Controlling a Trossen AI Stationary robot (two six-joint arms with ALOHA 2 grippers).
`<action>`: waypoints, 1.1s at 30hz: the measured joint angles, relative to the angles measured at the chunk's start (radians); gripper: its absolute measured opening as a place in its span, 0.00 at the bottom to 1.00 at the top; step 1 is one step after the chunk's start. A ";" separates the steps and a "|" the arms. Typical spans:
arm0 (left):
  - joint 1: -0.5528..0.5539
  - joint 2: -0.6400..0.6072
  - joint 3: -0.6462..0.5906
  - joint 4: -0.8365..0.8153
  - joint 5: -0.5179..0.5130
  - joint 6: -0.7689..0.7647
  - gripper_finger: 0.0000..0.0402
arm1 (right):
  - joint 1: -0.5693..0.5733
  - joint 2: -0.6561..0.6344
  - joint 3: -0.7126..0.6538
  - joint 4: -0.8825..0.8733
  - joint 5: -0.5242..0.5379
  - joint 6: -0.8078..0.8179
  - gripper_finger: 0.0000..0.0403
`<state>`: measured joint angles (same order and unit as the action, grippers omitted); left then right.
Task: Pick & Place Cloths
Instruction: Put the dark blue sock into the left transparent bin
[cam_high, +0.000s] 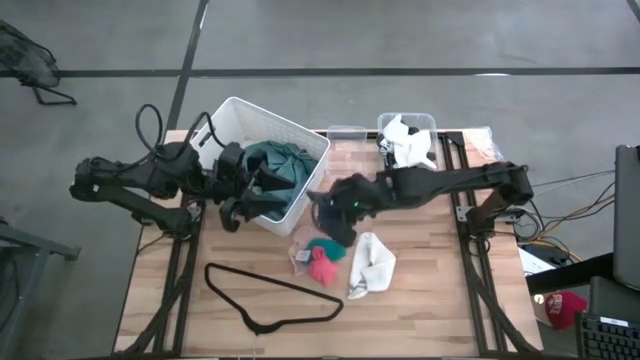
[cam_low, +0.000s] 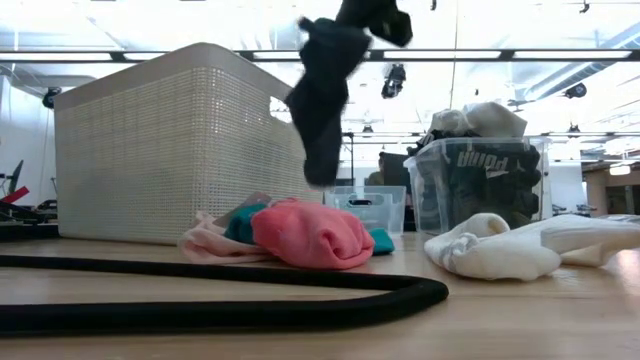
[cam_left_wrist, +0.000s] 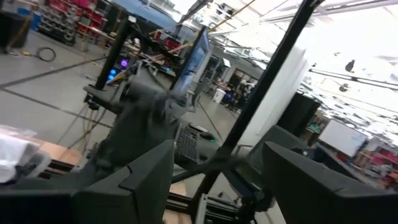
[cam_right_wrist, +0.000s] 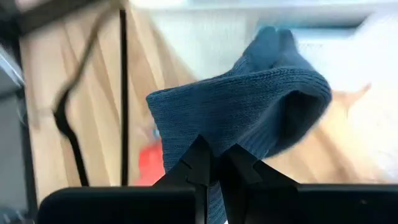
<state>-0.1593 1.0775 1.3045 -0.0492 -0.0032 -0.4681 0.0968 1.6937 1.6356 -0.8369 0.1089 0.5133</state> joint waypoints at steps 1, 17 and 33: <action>0.000 0.000 0.000 0.000 -0.009 0.006 0.62 | -0.005 -0.012 0.011 0.014 0.003 0.001 0.03; 0.000 0.000 0.000 0.010 -0.025 0.028 0.62 | -0.084 -0.057 0.290 0.136 0.062 -0.071 0.03; 0.000 0.013 0.000 0.003 -0.016 0.022 0.62 | -0.197 -0.057 0.346 0.027 0.120 0.001 0.03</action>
<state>-0.1593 1.0908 1.3041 -0.0465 -0.0189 -0.4458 -0.1002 1.6366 1.9815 -0.8104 0.2291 0.5141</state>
